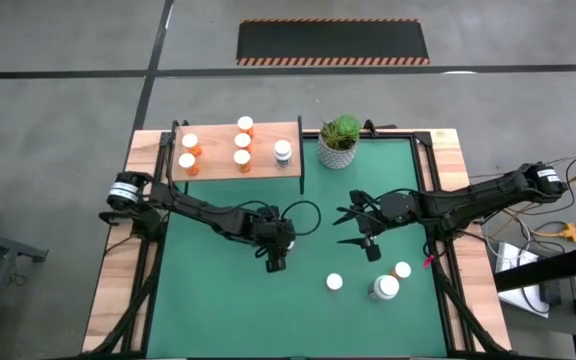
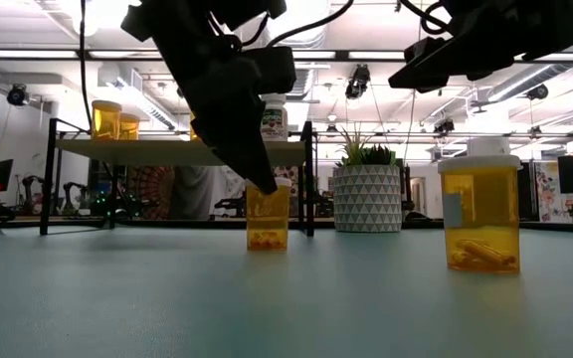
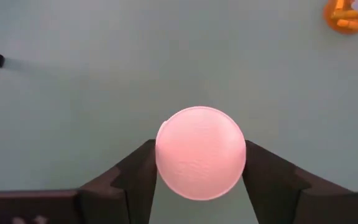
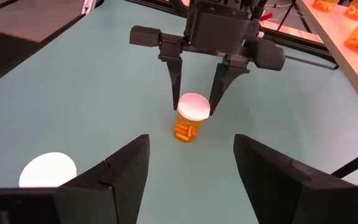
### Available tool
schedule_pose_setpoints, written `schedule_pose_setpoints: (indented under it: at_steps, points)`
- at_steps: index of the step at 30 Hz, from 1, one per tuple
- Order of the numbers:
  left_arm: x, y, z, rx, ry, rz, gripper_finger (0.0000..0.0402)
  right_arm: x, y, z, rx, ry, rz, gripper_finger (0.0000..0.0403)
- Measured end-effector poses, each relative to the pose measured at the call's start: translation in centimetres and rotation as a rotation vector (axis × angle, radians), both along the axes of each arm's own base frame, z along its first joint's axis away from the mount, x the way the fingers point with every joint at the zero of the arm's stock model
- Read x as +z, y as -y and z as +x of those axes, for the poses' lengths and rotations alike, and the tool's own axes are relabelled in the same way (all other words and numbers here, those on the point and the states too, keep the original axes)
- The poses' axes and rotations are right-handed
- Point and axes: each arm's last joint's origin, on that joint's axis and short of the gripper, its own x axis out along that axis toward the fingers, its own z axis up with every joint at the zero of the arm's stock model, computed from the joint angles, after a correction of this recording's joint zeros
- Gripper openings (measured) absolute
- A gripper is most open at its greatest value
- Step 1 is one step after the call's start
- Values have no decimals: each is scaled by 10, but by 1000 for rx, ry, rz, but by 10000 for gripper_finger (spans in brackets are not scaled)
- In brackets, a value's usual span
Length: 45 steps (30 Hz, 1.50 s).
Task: Pick and place medicine bottles onto shelf by color
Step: Put the orange pill bottle on the shelf aligned with the other orange pill bottle
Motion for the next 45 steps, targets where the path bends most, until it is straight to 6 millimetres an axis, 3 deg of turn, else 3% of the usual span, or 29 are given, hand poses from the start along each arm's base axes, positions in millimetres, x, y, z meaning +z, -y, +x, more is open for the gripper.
schedule_pose_setpoints:
  at_steps: [3, 5, 11, 16, 21, 27, 33, 39, 45]
  points:
    - [10, 1, -1, -5, 12, -6, 192, 0, 0, 0, -2, -1, 4, 224]
    - [29, 2, -2, -24, 38, -22, 194, 0, 0, 0, -2, -2, 5, 224]
    - [119, -10, -28, -60, 92, 15, 195, 0, 0, 0, -3, -4, 7, 224]
    - [189, -41, -72, 61, 174, 118, 196, 0, 0, 0, -5, 2, 11, 224]
    - [225, -91, -119, 313, 233, 236, 196, 0, 0, 0, -5, 2, 11, 224]
    - [230, -156, -166, 657, 205, 290, 196, 0, 0, 0, -5, 2, 12, 224]
    - [220, -211, -195, 925, 97, 304, 196, 0, 0, 0, -8, 0, 18, 224]
    - [199, -245, -203, 995, -25, 194, 196, 0, 0, 0, -8, -1, 18, 224]
    - [182, -261, -197, 1015, -127, 152, 196, 0, 0, 0, -8, -5, 18, 224]
